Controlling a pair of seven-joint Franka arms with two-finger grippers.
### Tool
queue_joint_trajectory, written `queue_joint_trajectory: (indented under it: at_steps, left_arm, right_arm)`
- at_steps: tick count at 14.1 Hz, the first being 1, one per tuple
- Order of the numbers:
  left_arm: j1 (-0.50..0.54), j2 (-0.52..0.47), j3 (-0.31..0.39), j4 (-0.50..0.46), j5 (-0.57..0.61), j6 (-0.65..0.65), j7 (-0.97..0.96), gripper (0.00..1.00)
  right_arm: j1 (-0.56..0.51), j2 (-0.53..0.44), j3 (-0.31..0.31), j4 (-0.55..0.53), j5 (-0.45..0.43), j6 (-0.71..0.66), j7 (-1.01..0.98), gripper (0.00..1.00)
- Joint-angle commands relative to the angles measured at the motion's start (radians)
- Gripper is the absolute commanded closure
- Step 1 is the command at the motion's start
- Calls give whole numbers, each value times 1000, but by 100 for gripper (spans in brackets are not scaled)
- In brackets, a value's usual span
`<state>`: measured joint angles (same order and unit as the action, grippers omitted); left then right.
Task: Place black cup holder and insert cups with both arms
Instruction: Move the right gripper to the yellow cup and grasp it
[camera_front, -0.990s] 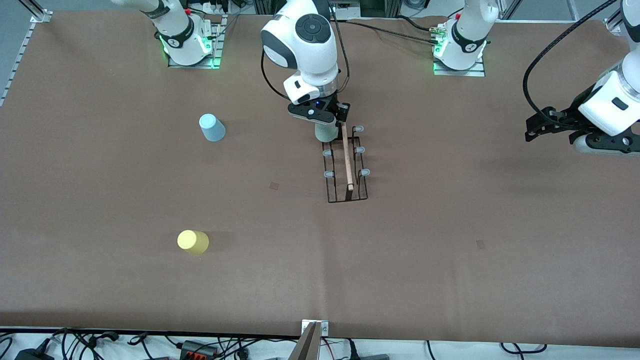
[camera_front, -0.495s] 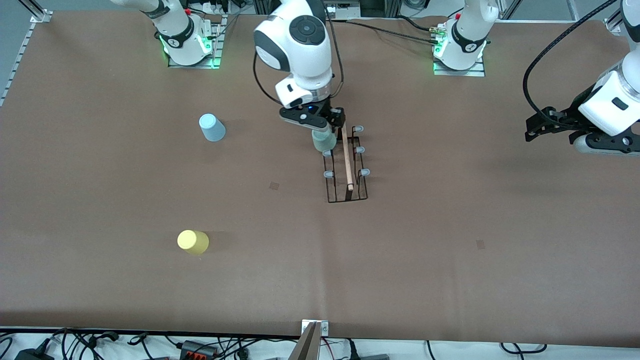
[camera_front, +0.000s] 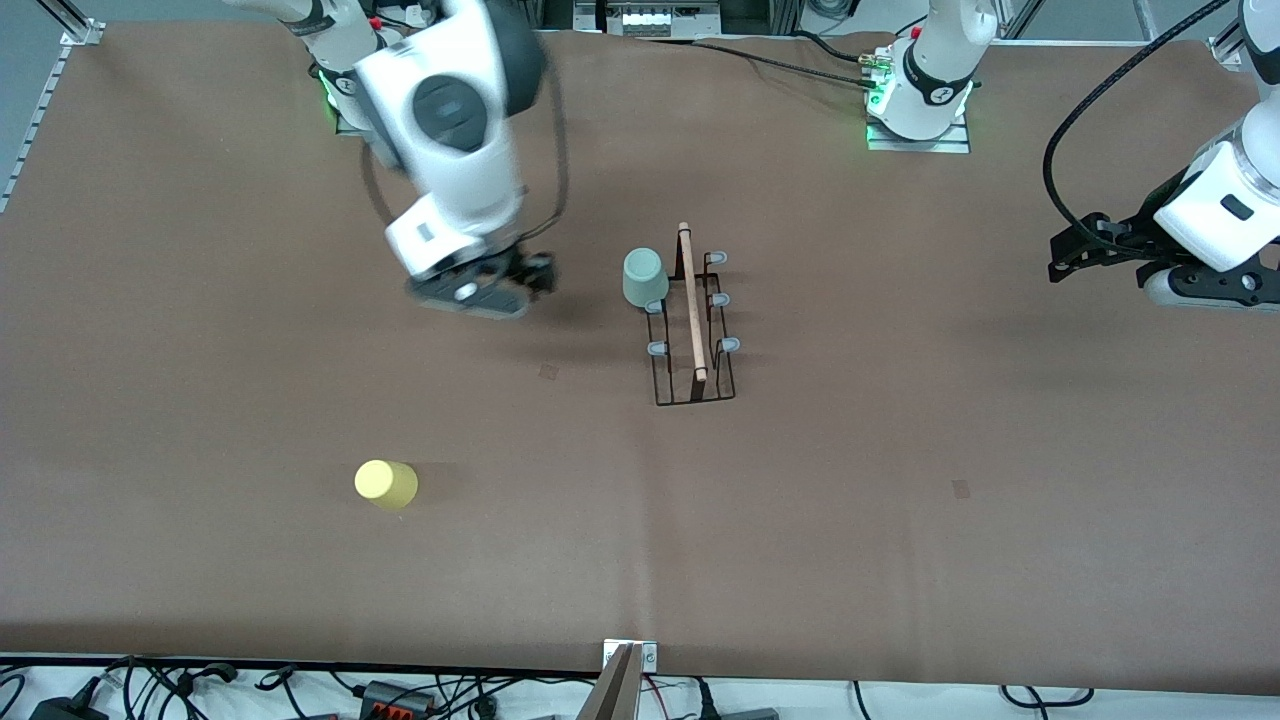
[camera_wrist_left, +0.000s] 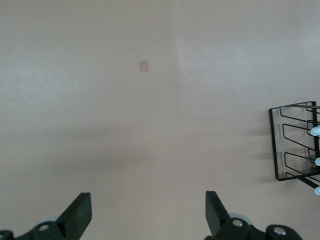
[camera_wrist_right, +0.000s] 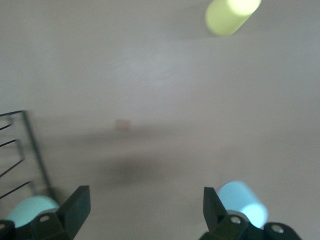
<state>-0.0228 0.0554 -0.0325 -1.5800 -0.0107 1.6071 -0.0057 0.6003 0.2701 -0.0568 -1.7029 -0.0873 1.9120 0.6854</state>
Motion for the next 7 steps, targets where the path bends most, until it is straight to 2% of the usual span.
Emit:
queue_joint_trajectory:
  at_steps: [1, 5, 7]
  left_arm:
    - [4, -11, -3, -8, -11, -6, 16, 0]
    - [3, -11, -6, -8, -11, -4, 16, 0]
    - [3, -11, -10, -8, -11, -4, 15, 0]
  right_arm:
    - [-135, -18, 14, -33, -8, -13, -227, 0]
    - [-293, -40, 14, -78, -6, 40, -530, 0]
    - [-333, -40, 15, -156, -5, 215, -613, 0]
